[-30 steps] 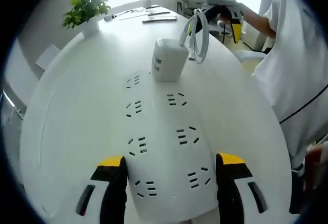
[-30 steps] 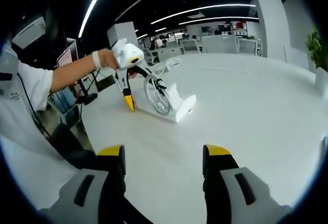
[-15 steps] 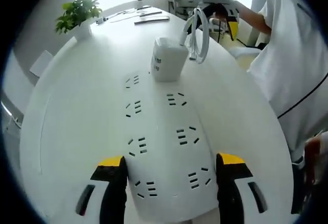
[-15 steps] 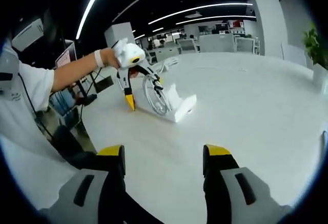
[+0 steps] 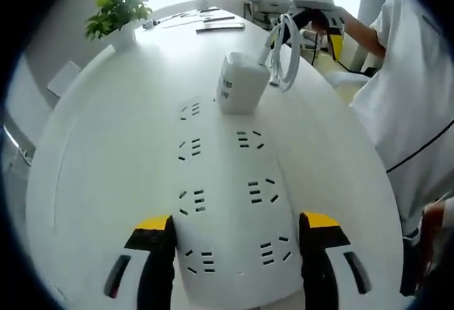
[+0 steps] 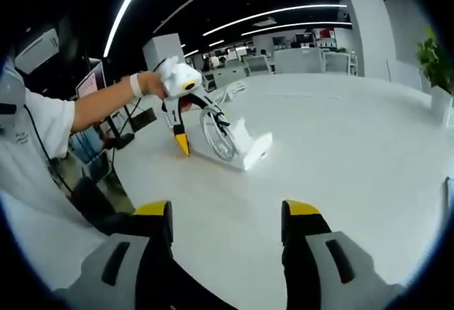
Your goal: Straighten the power strip on the desk, plug the charger into it
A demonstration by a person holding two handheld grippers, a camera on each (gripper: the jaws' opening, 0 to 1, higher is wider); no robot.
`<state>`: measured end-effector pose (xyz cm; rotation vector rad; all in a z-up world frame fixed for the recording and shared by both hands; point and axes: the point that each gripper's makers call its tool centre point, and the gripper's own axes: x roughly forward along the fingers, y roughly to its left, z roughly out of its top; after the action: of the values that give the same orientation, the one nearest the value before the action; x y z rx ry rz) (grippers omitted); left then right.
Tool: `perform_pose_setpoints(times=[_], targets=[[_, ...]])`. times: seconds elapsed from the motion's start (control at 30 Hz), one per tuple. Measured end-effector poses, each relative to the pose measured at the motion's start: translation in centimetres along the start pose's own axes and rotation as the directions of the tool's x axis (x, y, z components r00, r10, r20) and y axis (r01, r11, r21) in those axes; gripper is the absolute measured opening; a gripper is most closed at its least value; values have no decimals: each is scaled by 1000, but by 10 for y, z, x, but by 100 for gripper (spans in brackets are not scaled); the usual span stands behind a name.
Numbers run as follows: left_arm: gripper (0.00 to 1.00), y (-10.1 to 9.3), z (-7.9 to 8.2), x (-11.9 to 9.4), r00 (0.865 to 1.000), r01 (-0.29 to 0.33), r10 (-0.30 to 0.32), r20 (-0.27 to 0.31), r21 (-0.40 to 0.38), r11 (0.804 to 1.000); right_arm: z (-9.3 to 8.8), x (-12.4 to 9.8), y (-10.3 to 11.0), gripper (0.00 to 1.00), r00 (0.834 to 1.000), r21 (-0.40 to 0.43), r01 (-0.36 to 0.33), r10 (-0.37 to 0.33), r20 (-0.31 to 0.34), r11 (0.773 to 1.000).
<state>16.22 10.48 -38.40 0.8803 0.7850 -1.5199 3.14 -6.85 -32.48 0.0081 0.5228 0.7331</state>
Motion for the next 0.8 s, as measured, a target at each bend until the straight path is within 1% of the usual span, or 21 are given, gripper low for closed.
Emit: perform_pose_setpoints(times=[0.07, 0.13, 0.27, 0.33, 0.37, 0.43, 0.47, 0.5, 0.53, 0.6, 0.67, 0.73, 0.77, 0.8], targets=[[76, -3, 2, -1, 1000, -5, 6, 24, -41, 999, 0, -2, 0, 60, 1000, 3, 6, -6, 4, 1000], [78, -6, 3, -5, 999, -16, 18, 44, -46, 999, 0, -3, -2, 60, 1000, 19, 14, -14, 10, 1000], [83, -14, 11, -16, 992, -26, 37, 123, -95, 995, -1, -6, -3, 64, 1000, 53, 24, -24, 7, 998], [85, -20, 12, -21, 989, -40, 54, 137, -98, 994, 0, -9, -2, 67, 1000, 66, 26, -26, 5, 998], [86, -23, 12, -23, 987, -57, 69, 143, -87, 995, 1, -10, -2, 71, 1000, 68, 29, -29, 5, 997], [90, -29, 13, -24, 984, -79, 90, 154, -78, 994, 2, -14, -3, 75, 999, 50, 50, -50, 13, 998], [95, -34, 15, -24, 980, -80, 96, 174, -93, 992, 2, -16, -4, 79, 998, 47, 59, -59, 11, 997], [96, -42, 18, -23, 976, -78, 102, 191, -130, 988, 1, -17, -5, 81, 998, 52, 66, -66, 2, 996], [96, -49, 18, -24, 976, -82, 104, 192, -121, 989, -1, -18, -6, 84, 997, 54, 71, -71, -10, 996], [96, -62, 23, -26, 966, -96, 121, 227, -118, 988, -3, -23, -7, 88, 997, 51, 82, -82, -16, 995], [96, -75, 29, -31, 955, -105, 141, 262, -147, 984, -3, -27, -9, 92, 996, 59, 90, -89, -17, 994], [96, -90, 34, -37, 941, -123, 166, 295, -157, 980, -3, -31, -9, 96, 995, 60, 96, -95, -10, 994], [96, -99, 35, -42, 934, -142, 191, 303, -176, 974, -2, -33, -8, 97, 995, 52, 96, -95, -6, 994], [96, -105, 36, -47, 926, -158, 219, 307, -211, 965, -2, -36, -8, 97, 995, 49, 97, -97, -7, 994]])
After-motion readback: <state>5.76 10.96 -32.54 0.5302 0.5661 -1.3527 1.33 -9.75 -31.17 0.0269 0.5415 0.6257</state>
